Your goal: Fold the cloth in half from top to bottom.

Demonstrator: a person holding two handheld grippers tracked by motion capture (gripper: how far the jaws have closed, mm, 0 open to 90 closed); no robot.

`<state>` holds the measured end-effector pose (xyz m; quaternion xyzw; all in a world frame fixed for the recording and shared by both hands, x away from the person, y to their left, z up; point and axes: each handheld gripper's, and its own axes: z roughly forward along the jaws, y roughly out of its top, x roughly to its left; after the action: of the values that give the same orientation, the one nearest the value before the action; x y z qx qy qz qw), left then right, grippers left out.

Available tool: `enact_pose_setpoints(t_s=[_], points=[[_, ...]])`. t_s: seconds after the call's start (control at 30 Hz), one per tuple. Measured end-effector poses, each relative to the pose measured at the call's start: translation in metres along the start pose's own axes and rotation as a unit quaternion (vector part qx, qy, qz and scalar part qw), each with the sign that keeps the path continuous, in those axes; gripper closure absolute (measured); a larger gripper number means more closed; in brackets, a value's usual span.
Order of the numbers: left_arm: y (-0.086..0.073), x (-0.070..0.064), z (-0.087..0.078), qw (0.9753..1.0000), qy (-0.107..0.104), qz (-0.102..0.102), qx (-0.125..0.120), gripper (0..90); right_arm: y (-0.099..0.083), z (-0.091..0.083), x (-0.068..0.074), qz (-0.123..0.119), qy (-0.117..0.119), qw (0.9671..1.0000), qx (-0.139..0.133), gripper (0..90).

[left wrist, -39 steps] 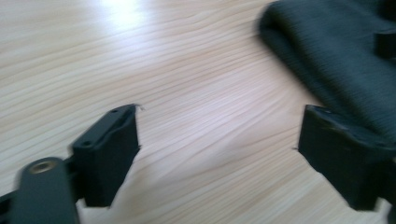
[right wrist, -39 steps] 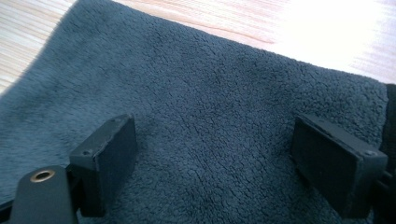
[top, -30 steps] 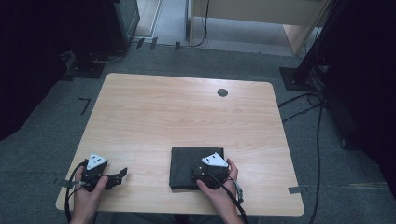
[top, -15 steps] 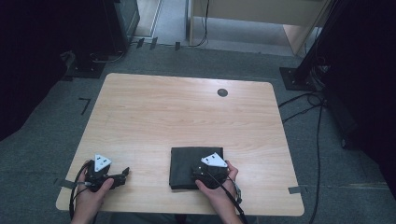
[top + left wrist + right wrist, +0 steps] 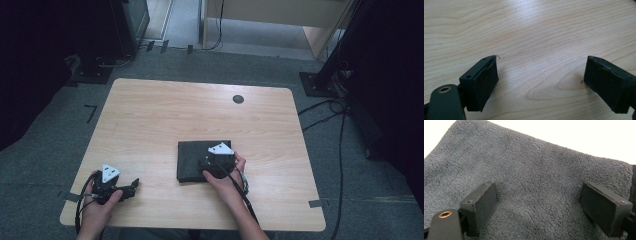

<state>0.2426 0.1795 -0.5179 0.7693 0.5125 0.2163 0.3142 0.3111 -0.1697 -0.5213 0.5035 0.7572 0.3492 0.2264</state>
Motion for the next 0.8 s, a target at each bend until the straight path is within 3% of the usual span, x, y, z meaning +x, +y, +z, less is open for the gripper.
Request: enact_pose_setpoints(t_s=[0.5,0.8], points=[[0.0,0.0,0.0,1.0,0.0,0.0,0.0,11.5,0.063,0.072,-0.018,0.002,-0.008,1.0,-0.001,13.6],[0.0,0.0,0.0,1.0,0.0,0.0,0.0,11.5,0.081,0.092,-0.023,0.005,-0.008,1.0,0.002,13.6]])
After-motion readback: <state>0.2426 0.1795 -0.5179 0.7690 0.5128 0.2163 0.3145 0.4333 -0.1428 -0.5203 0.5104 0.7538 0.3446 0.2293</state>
